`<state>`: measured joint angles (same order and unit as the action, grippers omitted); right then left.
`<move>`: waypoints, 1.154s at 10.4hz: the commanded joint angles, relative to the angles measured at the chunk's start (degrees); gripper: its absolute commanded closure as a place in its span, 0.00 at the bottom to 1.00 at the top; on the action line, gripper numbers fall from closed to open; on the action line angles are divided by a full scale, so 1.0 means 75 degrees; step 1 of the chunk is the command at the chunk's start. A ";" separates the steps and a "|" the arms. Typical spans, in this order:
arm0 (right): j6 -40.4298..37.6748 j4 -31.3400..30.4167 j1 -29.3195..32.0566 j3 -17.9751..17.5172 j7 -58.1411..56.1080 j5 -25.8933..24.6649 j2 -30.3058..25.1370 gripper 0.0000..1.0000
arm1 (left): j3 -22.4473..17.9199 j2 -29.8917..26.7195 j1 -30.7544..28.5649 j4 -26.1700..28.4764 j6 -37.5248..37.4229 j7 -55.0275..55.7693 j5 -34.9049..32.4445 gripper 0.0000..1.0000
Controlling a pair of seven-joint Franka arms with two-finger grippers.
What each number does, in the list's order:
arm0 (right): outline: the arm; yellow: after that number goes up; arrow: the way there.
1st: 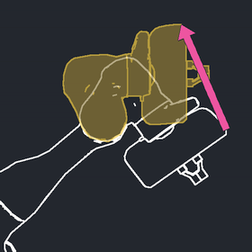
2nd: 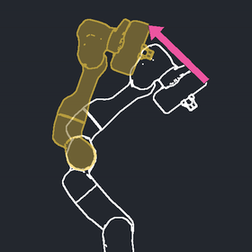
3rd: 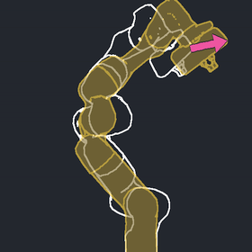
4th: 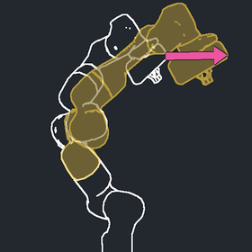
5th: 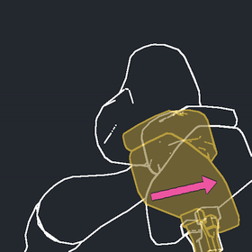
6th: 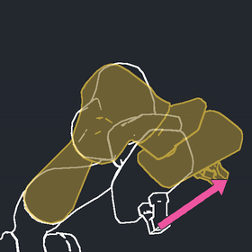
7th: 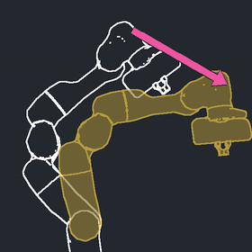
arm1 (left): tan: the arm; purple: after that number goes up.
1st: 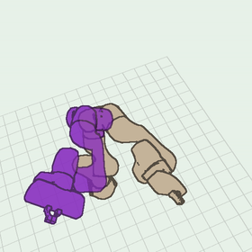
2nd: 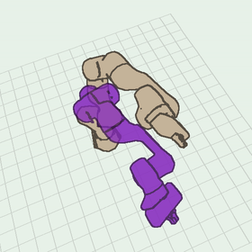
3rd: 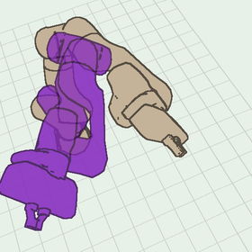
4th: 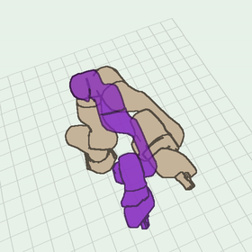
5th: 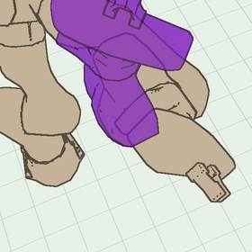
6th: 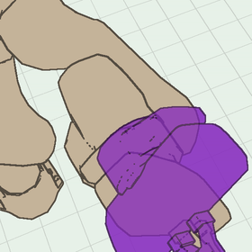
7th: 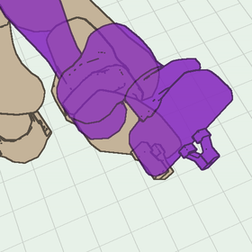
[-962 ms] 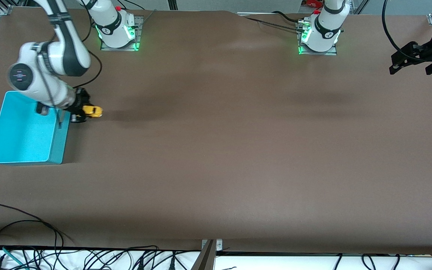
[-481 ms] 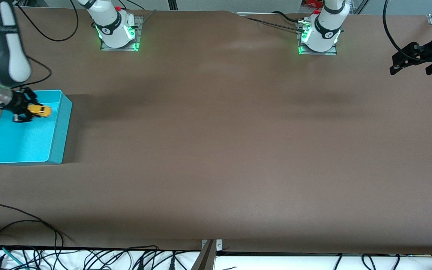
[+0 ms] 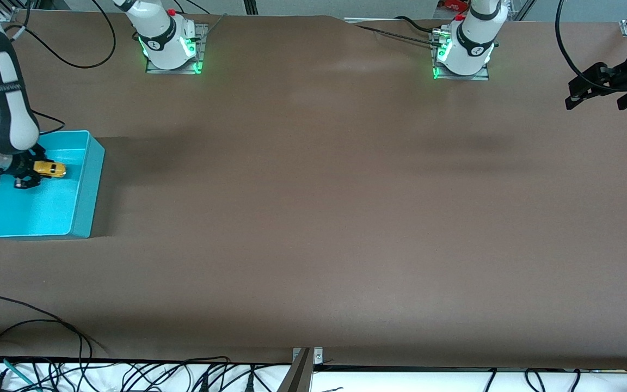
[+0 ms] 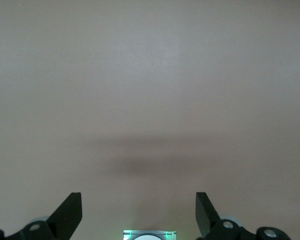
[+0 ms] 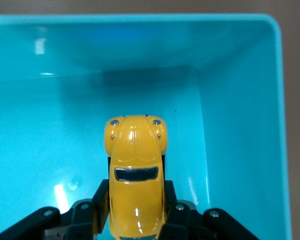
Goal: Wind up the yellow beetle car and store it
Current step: 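Lift the car with the right gripper and carry it over the box, then lower the car into the blue box and open the right gripper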
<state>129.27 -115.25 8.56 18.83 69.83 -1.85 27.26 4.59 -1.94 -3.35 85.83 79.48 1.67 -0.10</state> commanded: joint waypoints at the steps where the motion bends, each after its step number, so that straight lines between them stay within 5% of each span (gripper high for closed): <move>1: 0.0492 0.0226 0.0171 -0.0097 -0.0146 0.0304 0.0641 0.67 | 0.0021 0.0106 -0.0022 -0.0241 -0.0167 0.0047 0.0049 0.00; 2: 0.0460 0.0226 0.0159 -0.0097 -0.0158 0.0305 0.0619 0.40 | 0.0021 0.0106 -0.0022 -0.0241 -0.0167 0.0047 0.0037 0.00; 3: 0.0425 0.0237 0.0159 -0.0097 -0.0147 0.0317 0.0526 0.00 | 0.0021 0.0106 -0.0034 -0.0241 -0.0167 0.0024 0.0025 0.00; 8: -0.1761 0.0587 -0.0017 -0.0389 -0.0672 0.0282 -0.0960 0.00 | -0.0003 0.0106 -0.0046 -0.0253 -0.0155 0.0012 0.0025 0.00; 12: -0.4723 0.2891 -0.0040 -0.0658 -0.2050 0.0270 -0.1185 0.00 | -0.0003 0.0106 -0.0046 -0.0253 -0.0155 0.0012 0.0025 0.00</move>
<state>101.76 -100.76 7.97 14.72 60.10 -0.52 17.73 4.47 -1.84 -3.45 85.73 79.48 1.67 -0.10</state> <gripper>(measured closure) 0.000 0.000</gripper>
